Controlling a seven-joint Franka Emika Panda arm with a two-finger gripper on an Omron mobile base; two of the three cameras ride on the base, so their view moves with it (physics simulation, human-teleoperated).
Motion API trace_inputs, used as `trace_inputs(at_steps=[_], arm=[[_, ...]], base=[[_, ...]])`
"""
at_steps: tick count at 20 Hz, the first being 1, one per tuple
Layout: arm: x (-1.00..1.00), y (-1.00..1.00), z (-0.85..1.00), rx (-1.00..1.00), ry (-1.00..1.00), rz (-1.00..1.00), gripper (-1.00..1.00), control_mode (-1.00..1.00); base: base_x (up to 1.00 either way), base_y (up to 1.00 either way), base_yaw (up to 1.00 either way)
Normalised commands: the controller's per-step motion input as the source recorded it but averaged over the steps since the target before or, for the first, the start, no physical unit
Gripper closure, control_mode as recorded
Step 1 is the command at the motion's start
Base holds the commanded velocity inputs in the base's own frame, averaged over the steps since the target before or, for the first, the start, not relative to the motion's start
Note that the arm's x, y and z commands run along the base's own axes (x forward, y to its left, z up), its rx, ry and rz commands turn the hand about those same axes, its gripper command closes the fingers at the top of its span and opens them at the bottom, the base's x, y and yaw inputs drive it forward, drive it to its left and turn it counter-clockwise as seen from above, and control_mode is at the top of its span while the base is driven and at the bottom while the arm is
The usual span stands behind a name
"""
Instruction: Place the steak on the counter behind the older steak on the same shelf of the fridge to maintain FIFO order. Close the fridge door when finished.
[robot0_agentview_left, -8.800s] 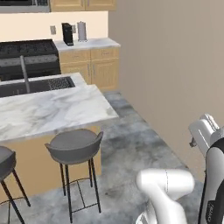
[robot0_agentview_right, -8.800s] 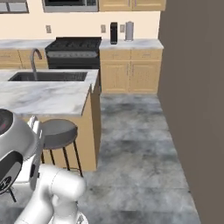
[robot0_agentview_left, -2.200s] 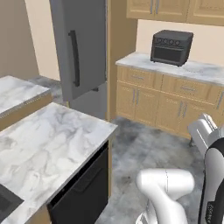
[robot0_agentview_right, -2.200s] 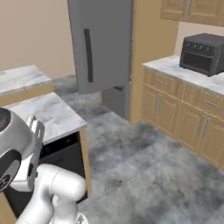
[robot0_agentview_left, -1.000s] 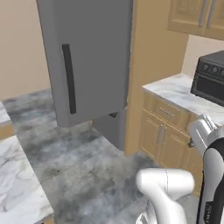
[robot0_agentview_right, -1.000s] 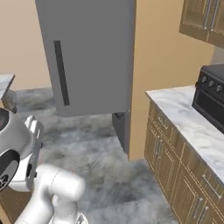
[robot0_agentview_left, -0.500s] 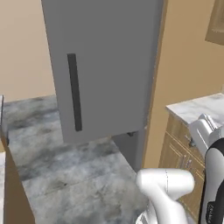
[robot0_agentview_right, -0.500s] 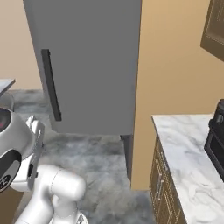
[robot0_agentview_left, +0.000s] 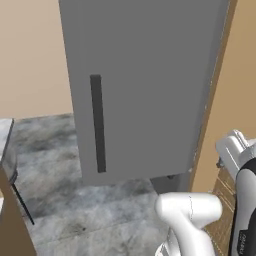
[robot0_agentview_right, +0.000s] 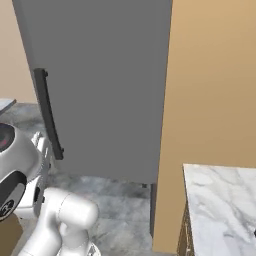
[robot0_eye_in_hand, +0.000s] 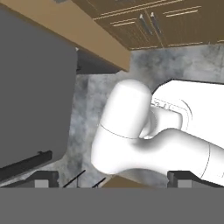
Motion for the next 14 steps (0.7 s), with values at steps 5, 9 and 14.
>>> trace_inputs(at_steps=[5, 9, 14], arm=[[0.00, 0.00, 0.00, 0.00, 0.00, 0.00, -1.00, 1.00], [0.00, 0.00, 0.00, 0.00, 0.00, 0.00, -1.00, 1.00], [0.06, 0.00, -0.06, 0.00, 0.00, 0.00, -1.00, -1.00]], base=[[0.70, -0.33, 0.24], [0.33, -0.30, 0.14], [0.00, 0.00, 0.00]])
